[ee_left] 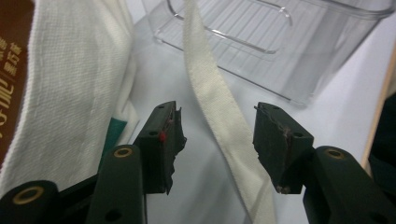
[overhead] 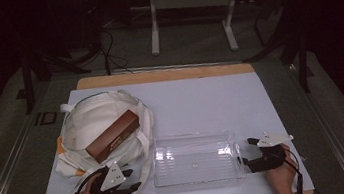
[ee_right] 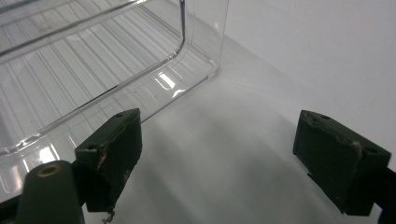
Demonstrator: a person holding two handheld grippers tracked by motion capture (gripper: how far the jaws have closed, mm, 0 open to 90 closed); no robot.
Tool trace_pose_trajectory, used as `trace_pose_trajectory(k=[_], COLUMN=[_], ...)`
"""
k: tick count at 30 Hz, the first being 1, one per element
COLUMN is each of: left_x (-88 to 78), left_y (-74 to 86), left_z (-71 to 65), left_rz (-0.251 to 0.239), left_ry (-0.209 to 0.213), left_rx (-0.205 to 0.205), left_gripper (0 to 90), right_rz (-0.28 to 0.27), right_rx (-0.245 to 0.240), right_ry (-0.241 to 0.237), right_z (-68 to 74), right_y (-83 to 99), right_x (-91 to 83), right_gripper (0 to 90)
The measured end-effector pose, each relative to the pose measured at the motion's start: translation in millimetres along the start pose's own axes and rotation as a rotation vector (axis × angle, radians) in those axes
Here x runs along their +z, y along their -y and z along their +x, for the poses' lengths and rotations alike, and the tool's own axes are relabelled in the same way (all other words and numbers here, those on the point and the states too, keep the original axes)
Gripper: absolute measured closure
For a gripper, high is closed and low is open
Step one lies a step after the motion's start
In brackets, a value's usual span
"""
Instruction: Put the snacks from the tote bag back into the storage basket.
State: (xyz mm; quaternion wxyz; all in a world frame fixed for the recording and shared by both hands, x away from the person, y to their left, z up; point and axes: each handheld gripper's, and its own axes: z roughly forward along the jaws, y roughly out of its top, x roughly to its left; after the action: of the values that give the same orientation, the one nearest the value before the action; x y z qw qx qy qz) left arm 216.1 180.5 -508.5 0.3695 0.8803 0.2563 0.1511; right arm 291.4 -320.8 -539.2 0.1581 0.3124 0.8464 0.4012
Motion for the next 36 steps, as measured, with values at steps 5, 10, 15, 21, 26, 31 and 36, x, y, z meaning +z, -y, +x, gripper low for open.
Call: trace_pose_trajectory(k=[5,10,15,21,26,31,36], left_x=[-2.4,-6.4,-9.9,-13.8,-18.1,-22.3,-27.7], left_y=[-5.0,-12.6,-18.2,-23.7,-28.1,-32.6,-34.8], left_z=[-1.0,0.8,3.1,4.8,6.7,9.5,14.3], left_rz=[0.016,0.022,0.032,0.041,0.044,0.042,0.028], left_ry=[0.025,0.036,0.036,0.045,0.049,0.049,0.042], left_rx=[0.032,0.052,0.064,0.075,0.100,0.123,0.127], left_gripper=[51.9,53.2,53.3,53.5,54.9,56.7,62.0], right_rz=[0.003,0.003,0.005,0.013,0.017,0.021,0.028], right_rx=[-0.004,-0.008,-0.010,-0.010,-0.014,-0.018,-0.025], right_ry=[0.002,0.002,0.002,0.002,0.003,0.003,0.004], right_z=[0.6,0.7,0.9,1.5,1.6,2.0,2.2], right_y=[-0.2,-0.2,-0.3,-0.5,-0.6,-0.8,-1.0], right_x=[0.4,0.7,0.9,1.1,1.4,2.1,2.6], right_gripper=[15.6,15.6,15.6,15.6,15.6,15.6,15.6])
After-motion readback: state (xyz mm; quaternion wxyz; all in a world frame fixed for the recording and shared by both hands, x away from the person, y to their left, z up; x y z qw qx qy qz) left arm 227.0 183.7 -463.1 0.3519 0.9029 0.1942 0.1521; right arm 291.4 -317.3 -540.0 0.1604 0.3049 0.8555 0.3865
